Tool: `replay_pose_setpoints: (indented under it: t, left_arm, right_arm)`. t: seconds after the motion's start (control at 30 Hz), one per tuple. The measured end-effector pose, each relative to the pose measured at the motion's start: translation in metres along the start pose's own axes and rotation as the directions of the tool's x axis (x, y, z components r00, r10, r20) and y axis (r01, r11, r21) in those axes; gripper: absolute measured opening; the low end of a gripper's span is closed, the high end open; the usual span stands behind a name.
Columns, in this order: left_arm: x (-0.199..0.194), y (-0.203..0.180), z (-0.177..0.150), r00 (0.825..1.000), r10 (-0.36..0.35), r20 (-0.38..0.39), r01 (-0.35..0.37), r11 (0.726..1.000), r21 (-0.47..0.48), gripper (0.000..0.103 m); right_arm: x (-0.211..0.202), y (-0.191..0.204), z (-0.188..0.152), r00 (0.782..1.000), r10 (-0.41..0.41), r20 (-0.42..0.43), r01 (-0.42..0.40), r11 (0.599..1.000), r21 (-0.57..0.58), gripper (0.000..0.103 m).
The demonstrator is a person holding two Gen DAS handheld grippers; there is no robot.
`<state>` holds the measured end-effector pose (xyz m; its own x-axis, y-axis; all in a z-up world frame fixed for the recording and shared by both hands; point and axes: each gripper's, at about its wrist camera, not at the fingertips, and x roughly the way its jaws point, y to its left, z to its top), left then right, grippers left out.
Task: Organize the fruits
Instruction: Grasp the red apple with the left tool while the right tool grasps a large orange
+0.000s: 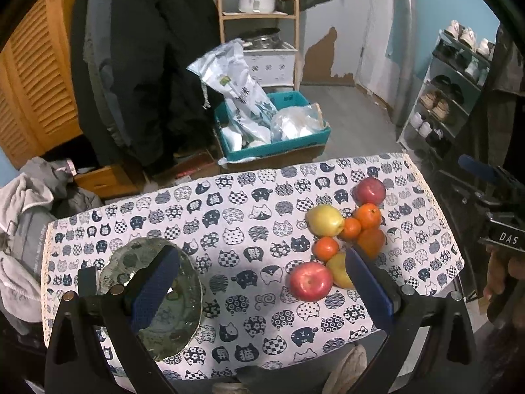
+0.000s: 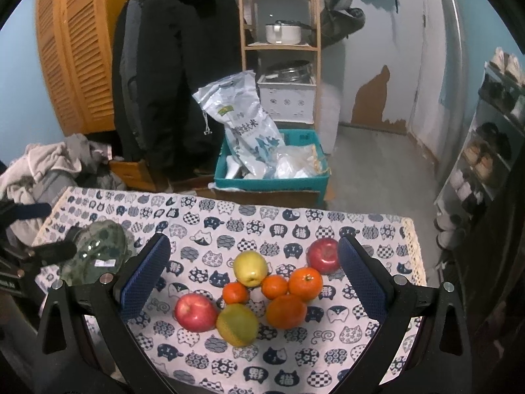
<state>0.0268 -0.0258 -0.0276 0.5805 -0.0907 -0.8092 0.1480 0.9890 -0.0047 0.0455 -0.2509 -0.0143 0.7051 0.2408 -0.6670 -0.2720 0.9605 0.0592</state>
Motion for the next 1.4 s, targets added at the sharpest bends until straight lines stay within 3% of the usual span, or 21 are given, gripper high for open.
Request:
replay_pose_setpoints:
  t: [0.17,0.53,0.77,1.4]
  left_arm:
    - [0.019,-0.012,0.009,0.999,0.002,-0.052,0.0,0.999,0.037,0.102]
    - [0.09,-0.022,-0.001,0.978,-0.066,-0.197,0.069,0.998,0.01,0.102]
    - [0.136,-0.011,-0.018,0.941,-0.119,-0.316,0.108,0.993,-0.051,0.102]
    - [0.194,-0.035,-0.055,0.879,-0.146,-0.454,0.148,0.989,-0.031,0.102]
  right_arm:
    - [0.012,-0.012,0.002,0.999,-0.016,-0.036,0.016,1.0,0.024,0.101]
    - [0.066,-0.033,-0.023,0.982,-0.047,-0.185,0.054,0.998,0.035,0.101]
    - [0.108,-0.047,-0.055,0.946,-0.04,-0.322,0.056,0.998,0.041,0.1]
    - [0.178,-0.064,-0.111,0.864,-0.029,-0.502,0.068,0.996,0.06,0.097]
